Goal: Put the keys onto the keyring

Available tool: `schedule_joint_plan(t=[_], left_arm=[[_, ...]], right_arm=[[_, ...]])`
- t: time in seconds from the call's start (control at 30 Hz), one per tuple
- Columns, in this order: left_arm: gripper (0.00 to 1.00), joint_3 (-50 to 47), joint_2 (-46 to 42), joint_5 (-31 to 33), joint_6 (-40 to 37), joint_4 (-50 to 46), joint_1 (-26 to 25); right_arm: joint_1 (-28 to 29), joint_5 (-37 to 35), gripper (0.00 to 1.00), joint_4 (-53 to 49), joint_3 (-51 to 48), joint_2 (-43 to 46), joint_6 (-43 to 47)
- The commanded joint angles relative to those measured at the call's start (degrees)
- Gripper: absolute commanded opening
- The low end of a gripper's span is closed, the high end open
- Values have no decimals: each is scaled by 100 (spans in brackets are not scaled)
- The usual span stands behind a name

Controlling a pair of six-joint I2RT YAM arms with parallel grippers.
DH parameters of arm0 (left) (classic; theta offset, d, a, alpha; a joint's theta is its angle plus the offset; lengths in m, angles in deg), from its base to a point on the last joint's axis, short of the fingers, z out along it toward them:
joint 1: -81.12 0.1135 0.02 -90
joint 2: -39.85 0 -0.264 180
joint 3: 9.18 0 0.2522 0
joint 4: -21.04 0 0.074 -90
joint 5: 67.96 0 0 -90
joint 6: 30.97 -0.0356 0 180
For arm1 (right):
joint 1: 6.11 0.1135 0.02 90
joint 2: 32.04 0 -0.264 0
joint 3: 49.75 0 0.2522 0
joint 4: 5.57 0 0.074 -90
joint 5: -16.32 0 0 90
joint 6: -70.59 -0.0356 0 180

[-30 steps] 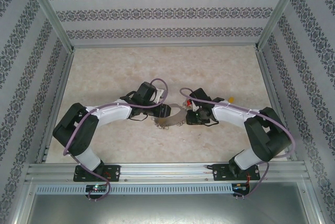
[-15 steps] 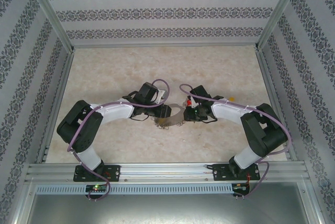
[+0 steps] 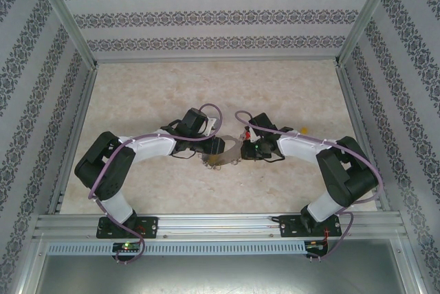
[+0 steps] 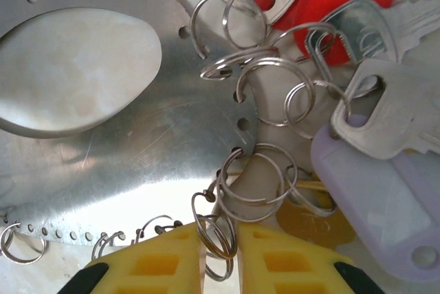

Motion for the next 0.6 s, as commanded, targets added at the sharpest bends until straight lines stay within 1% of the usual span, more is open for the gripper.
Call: schedule_joint_plan(t=[0.0,0.27,0.43,0.57], left_arm=[[35,-94,-39,-51,57,150,-59],[35,-132,-87,-32,49,162,-64],[35,-159,-137,-24,25,149,-54],[35,-176,-101,-38,31,178,-51]], right_arm=[[59,-114,22,-109,-159,171,-15],[41,-166,21,-92,-59,56,23],[-2,-398,26,-415,218,220,272],[-99,-346,27,-568,400,246,492]])
